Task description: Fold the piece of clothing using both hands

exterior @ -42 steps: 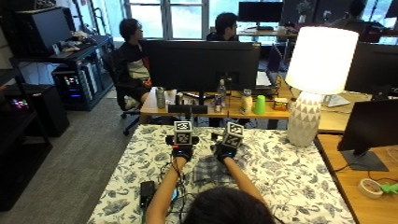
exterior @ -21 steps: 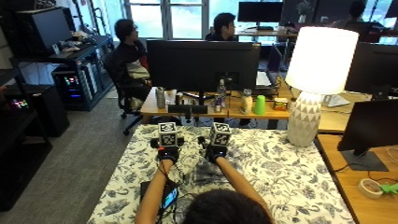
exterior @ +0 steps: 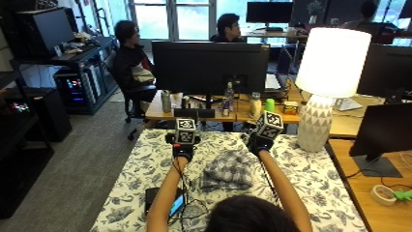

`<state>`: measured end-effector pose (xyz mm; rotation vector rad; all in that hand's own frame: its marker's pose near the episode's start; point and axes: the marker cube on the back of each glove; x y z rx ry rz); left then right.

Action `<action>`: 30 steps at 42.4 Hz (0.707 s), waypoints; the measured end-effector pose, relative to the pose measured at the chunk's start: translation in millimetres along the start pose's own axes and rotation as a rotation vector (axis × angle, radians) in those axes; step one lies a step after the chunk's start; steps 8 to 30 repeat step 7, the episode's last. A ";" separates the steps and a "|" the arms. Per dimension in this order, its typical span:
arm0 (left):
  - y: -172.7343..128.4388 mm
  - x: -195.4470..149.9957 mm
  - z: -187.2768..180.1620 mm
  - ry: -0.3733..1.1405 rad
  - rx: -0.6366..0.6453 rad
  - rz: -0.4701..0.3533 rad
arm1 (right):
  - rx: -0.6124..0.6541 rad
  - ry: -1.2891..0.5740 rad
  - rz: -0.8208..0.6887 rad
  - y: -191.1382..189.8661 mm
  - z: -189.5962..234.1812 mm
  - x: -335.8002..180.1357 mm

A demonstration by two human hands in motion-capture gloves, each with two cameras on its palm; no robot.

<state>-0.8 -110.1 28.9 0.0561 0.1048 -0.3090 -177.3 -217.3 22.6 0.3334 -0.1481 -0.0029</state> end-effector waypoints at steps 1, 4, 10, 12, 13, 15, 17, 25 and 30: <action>-0.8 1.6 -0.9 -0.007 -0.001 -0.005 | 0.001 -0.003 0.007 -1.4 1.0 4.3; 9.4 4.7 -12.6 -0.018 0.011 -0.003 | -0.007 -0.007 0.038 -4.6 6.5 18.0; 38.4 0.5 -37.1 -0.049 0.040 -0.030 | -0.019 -0.007 0.055 -5.3 12.1 26.6; 38.4 0.5 -37.1 -0.049 0.040 -0.030 | -0.019 -0.007 0.055 -5.3 12.1 26.6; 38.4 0.5 -37.1 -0.049 0.040 -0.030 | -0.019 -0.007 0.055 -5.3 12.1 26.6; 38.4 0.5 -37.1 -0.049 0.040 -0.030 | -0.019 -0.007 0.055 -5.3 12.1 26.6; 38.4 0.5 -37.1 -0.049 0.040 -0.030 | -0.019 -0.007 0.055 -5.3 12.1 26.6; 38.4 0.5 -37.1 -0.049 0.040 -0.030 | -0.019 -0.007 0.055 -5.3 12.1 26.6; 38.4 0.5 -37.1 -0.049 0.040 -0.030 | -0.019 -0.007 0.055 -5.3 12.1 26.6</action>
